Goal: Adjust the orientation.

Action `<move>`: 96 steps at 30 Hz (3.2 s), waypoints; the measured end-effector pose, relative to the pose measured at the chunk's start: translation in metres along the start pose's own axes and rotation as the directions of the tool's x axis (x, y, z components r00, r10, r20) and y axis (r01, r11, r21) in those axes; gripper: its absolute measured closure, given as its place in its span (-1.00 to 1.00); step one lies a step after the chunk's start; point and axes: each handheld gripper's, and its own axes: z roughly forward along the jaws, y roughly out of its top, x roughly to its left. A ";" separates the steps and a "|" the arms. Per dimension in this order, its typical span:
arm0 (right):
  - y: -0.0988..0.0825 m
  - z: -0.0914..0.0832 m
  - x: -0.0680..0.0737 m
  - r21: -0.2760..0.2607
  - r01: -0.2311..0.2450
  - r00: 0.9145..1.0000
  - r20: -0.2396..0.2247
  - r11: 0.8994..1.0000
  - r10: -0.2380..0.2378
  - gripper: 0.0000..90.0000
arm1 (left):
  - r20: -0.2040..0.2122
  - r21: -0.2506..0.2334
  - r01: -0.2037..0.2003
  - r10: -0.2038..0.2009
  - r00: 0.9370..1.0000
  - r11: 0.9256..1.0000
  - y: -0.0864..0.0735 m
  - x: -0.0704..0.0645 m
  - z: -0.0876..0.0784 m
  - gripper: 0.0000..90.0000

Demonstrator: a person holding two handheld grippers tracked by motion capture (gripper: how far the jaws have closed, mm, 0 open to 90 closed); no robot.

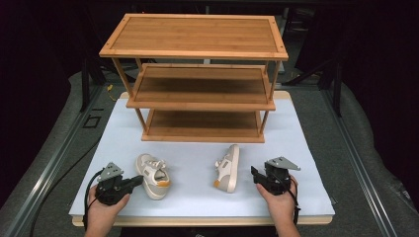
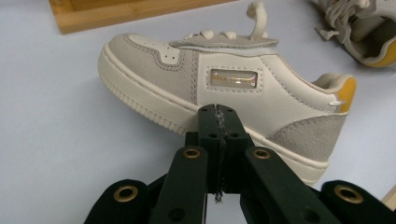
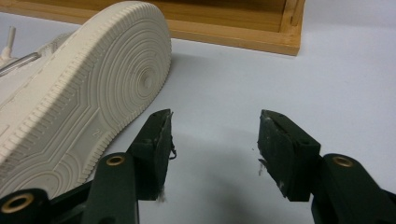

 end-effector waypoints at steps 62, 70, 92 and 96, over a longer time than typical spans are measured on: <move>0.017 -0.016 0.057 -0.088 0.170 0.972 -0.150 0.981 -0.182 0.91 | -0.012 0.003 0.103 -0.103 0.995 0.995 0.003 0.031 0.039 0.25; 0.016 -0.011 0.058 -0.082 0.171 0.965 -0.186 0.982 -0.184 0.91 | -0.013 0.001 0.107 -0.107 0.994 0.994 0.003 0.031 0.039 0.23; 0.007 -0.021 0.035 0.016 0.103 0.990 -0.094 0.995 -0.101 0.99 | -0.013 -0.014 0.117 -0.117 0.993 0.993 0.004 0.035 0.034 0.21; 0.002 -0.018 0.021 0.055 0.056 0.993 -0.103 0.997 -0.050 0.99 | -0.007 -0.020 0.118 -0.118 0.993 0.993 0.005 0.035 0.035 0.21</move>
